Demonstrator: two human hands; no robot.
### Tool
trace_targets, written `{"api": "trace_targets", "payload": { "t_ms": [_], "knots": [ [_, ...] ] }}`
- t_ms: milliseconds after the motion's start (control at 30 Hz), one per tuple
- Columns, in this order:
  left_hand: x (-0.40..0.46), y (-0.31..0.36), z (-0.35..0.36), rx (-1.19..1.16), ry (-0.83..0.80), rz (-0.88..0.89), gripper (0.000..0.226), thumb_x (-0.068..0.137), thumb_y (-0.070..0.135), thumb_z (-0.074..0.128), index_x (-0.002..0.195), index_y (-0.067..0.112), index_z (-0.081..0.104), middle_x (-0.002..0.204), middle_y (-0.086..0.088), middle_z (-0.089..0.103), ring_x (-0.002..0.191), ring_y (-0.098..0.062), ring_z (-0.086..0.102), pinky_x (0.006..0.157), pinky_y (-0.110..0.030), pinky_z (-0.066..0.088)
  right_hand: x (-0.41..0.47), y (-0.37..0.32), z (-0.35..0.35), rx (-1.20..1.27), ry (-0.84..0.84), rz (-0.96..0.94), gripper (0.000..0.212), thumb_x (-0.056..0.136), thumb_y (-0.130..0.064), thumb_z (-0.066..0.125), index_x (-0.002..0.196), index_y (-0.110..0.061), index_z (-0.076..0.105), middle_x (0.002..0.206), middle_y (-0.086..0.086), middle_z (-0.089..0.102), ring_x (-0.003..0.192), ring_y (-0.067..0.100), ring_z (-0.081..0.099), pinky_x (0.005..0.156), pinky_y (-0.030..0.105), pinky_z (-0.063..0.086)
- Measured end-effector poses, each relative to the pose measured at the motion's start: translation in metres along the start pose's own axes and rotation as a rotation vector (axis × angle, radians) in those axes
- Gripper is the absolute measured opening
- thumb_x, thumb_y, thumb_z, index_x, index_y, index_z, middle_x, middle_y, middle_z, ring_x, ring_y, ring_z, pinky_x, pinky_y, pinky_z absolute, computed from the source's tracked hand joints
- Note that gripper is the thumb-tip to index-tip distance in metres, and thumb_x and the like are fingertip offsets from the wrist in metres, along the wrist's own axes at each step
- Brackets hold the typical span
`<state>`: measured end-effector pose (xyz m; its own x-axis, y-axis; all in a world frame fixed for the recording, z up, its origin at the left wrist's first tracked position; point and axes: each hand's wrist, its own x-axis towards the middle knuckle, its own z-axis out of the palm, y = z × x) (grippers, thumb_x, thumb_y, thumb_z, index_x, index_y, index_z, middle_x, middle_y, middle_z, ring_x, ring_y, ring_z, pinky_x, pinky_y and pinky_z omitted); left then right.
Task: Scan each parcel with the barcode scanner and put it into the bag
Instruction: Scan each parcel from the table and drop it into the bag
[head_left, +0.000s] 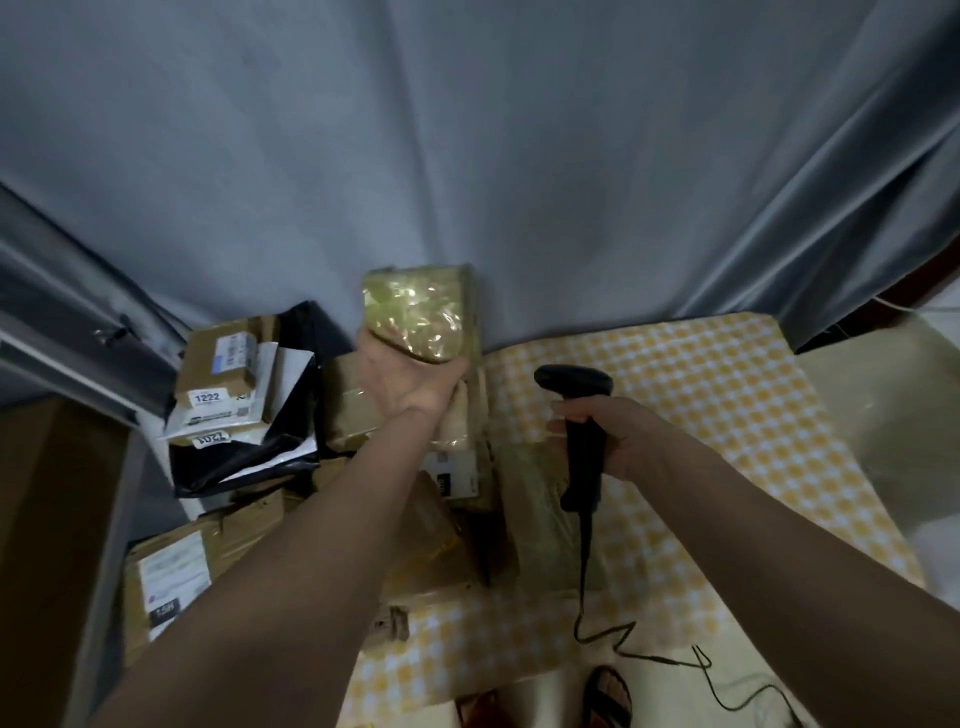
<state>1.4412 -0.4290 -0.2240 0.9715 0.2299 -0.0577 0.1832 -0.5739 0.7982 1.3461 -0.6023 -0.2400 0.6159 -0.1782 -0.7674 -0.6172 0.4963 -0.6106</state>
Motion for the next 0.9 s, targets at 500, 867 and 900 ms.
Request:
{"api": "trace_targets", "payload": {
  "t_ms": [500,867,900],
  "knots": [
    [-0.019,-0.048,-0.055,0.538,-0.212,1.313,0.103,0.062,0.028,0.088,0.145,0.012,0.027,0.148,-0.014,0.033,0.146,-0.03,0.02,0.118,-0.057,0.008,-0.025,-0.029,-0.001,0.128,-0.068,-0.15,0.011,0.091,-0.016,0.062,0.093,-0.006,0.061,0.086,0.01,0.059,0.078,0.024,0.059,0.066,0.035,0.051],
    [-0.031,-0.033,-0.066,0.619,0.013,0.789,0.123,0.071,-0.012,0.071,0.152,0.038,-0.008,0.159,-0.021,-0.002,0.136,-0.043,0.037,0.088,-0.048,0.055,-0.041,-0.025,0.008,-0.003,-0.221,-0.237,0.027,0.07,-0.01,0.076,0.095,-0.005,0.065,0.074,0.007,0.062,0.062,0.019,0.058,0.056,0.03,0.049],
    [-0.033,-0.031,-0.065,0.618,0.011,0.662,0.117,0.076,-0.012,0.066,0.153,0.032,-0.012,0.156,-0.023,0.012,0.119,-0.038,0.054,0.08,-0.04,0.056,-0.042,-0.026,0.009,-0.013,-0.219,-0.252,0.028,0.071,-0.009,0.076,0.097,-0.004,0.065,0.075,0.007,0.062,0.064,0.019,0.057,0.058,0.031,0.047]
  ]
}}
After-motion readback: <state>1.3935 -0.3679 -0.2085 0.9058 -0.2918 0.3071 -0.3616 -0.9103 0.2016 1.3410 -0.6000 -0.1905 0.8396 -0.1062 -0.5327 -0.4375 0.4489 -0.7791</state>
